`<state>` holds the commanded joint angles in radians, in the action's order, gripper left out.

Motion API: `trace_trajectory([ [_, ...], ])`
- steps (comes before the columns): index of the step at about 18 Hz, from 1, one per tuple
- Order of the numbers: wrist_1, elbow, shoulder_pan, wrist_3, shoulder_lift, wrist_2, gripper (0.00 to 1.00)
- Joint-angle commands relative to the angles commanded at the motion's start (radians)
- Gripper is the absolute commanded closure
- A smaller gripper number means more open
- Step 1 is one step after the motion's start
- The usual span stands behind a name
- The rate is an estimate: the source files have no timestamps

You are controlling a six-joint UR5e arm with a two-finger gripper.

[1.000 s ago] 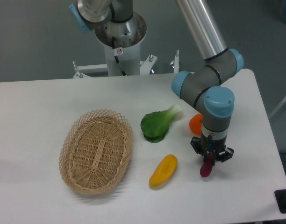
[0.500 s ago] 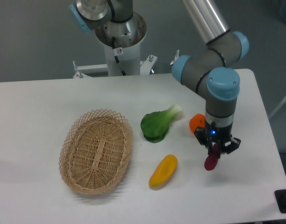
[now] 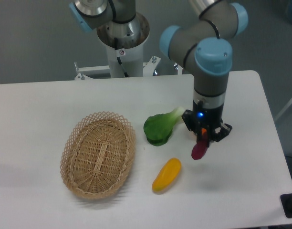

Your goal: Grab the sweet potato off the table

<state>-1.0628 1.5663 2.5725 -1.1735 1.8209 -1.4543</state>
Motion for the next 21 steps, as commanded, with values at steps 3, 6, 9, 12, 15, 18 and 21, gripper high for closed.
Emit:
trace_trajectory([
  [3, -0.022, -0.012, -0.002, 0.005, -0.006, 0.002, 0.69],
  [6, -0.022, -0.015, -0.003, 0.011, -0.006, 0.008, 0.69],
  [9, -0.022, -0.014, -0.006, 0.012, -0.006, 0.009, 0.69],
  [12, -0.019, -0.015, -0.011, 0.014, -0.003, 0.011, 0.69],
  [15, -0.019, -0.015, -0.012, 0.014, -0.003, 0.009, 0.69],
  [18, -0.019, -0.015, -0.012, 0.014, -0.003, 0.012, 0.69],
  [21, -0.014, -0.018, -0.012, 0.014, 0.001, 0.012, 0.69],
])
